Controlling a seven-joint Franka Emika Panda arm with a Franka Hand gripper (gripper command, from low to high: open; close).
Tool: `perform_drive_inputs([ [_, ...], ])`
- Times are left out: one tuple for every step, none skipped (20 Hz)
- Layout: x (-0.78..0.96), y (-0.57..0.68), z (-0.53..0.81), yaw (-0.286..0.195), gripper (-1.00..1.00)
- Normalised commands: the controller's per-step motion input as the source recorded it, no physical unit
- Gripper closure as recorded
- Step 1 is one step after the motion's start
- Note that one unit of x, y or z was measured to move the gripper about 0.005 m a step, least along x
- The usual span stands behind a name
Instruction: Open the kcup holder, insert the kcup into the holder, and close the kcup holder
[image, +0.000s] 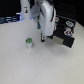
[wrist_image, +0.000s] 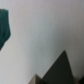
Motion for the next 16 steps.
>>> perform_drive_inputs([
  [-0.25,-0.55,-0.35,-0.212,-1.00],
  [-0.26,-0.53,-0.37,-0.209,-1.00],
  [-0.30,-0.50,-0.41,-0.201,-1.00],
  [-0.33,-0.45,-0.42,-0.191,-1.00],
  [-0.31,-0.41,-0.43,-0.179,-1.00],
  [-0.31,-0.40,-0.45,-0.168,-1.00],
  [-0.29,-0.32,-0.46,-0.154,-1.00],
  [-0.29,-0.35,-0.47,-0.158,-1.00],
  [-0.29,-0.36,-0.47,-0.164,-1.00],
  [-0.28,-0.37,-0.45,-0.171,-1.00],
  [-0.28,-0.38,-0.44,-0.173,-1.00],
  [-0.28,-0.38,-0.44,-0.174,-1.00],
  [-0.29,-0.42,-0.42,-0.182,-1.00],
  [-0.24,-0.37,-0.35,-0.183,-1.00],
  [-0.23,-0.45,-0.35,-0.207,-1.00],
  [-0.15,-0.55,-0.23,-0.256,-1.00],
])
